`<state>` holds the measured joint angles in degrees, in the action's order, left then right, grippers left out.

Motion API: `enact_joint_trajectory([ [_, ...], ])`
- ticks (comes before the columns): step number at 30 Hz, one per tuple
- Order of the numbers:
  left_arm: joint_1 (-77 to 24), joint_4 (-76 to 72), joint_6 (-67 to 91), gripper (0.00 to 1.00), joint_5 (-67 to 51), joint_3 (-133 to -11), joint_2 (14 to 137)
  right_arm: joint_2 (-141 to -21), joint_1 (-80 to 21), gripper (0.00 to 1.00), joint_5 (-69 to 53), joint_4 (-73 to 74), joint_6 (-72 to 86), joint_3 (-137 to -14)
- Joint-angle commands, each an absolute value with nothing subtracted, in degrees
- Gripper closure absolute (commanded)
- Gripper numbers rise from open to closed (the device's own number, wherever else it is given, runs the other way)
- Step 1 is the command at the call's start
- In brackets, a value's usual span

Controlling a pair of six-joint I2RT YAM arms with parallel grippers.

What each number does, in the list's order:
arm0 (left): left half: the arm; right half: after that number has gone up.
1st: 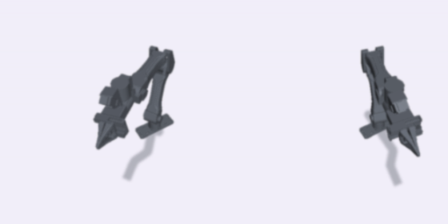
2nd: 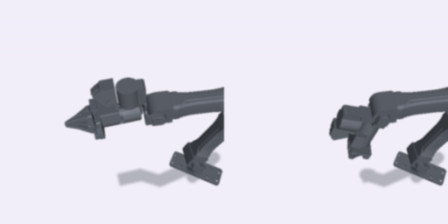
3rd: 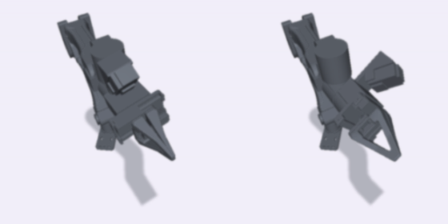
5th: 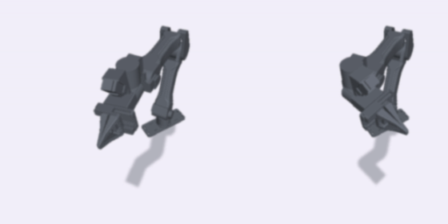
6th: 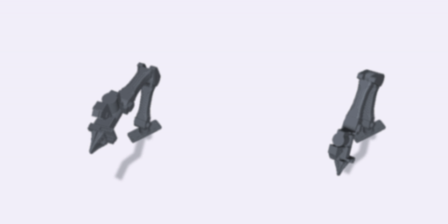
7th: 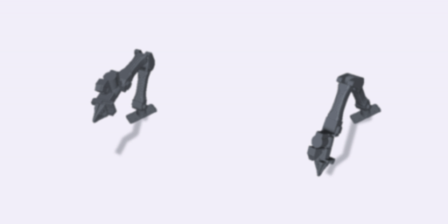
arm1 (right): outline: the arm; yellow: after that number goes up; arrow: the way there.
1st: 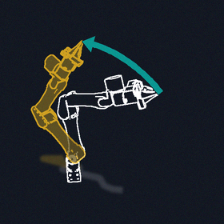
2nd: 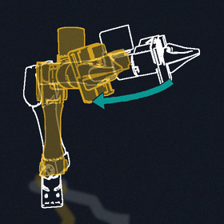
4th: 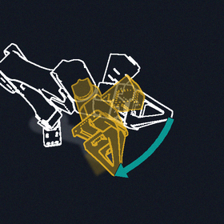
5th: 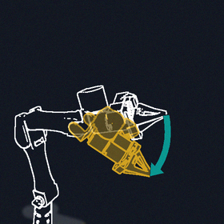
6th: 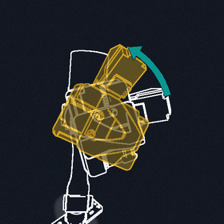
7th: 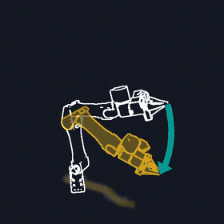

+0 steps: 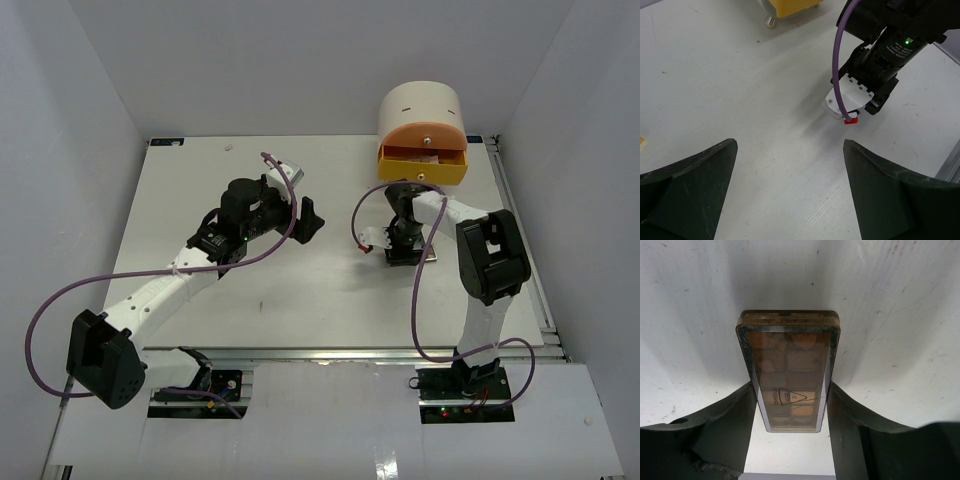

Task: Organize the makeup

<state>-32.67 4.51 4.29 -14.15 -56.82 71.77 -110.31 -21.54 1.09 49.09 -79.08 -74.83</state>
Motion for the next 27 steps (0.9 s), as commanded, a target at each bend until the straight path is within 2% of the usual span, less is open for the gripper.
enact_joint_trajectory([
  [1,-32.3,4.3,3.8,0.02,-14.1,-56.4,69.2,-108.5,-20.6,0.63,-3.9,50.6,-77.7,-72.5],
  [11,-32.3,4.0,3.9,0.02,-13.5,-56.3,68.7,-94.8,-20.7,0.69,-14.3,52.4,-70.4,-84.3],
  [18,-32.2,3.9,3.9,0.02,-13.3,-56.0,68.8,-89.6,-21.6,0.70,-6.0,37.7,-54.6,-87.4],
  [27,-32.2,3.9,3.9,0.02,-13.3,-56.1,69.1,-86.2,-21.8,0.64,13.7,5.3,-50.3,-79.5],
])
